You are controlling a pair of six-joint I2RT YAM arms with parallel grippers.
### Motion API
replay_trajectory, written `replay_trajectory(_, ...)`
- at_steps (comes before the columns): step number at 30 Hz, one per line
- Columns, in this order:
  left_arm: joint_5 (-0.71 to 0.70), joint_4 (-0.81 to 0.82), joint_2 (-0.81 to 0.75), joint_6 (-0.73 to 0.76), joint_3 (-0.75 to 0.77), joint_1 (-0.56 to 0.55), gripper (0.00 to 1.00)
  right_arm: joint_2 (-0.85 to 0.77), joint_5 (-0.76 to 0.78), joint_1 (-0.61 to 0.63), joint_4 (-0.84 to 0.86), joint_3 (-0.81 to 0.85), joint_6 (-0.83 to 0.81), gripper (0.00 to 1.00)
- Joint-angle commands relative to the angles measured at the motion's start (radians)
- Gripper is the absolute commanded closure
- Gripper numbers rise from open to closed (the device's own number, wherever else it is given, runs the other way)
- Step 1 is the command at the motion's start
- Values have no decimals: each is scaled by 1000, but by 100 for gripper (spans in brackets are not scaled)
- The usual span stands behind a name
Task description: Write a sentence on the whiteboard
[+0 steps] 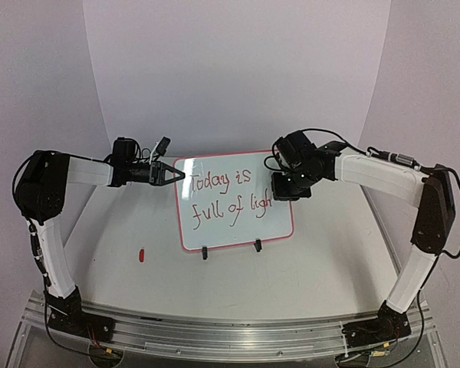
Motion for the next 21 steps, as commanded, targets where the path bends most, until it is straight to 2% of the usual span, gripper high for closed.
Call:
replay_trajectory(1, -140, -11, 22, 124, -19, -14, 100, 7, 7, -5, 24, 34, 7, 100)
replay_trajectory(21, -141, -13, 27, 124, -18, -15, 100, 15, 46, -7, 28, 21, 6, 100)
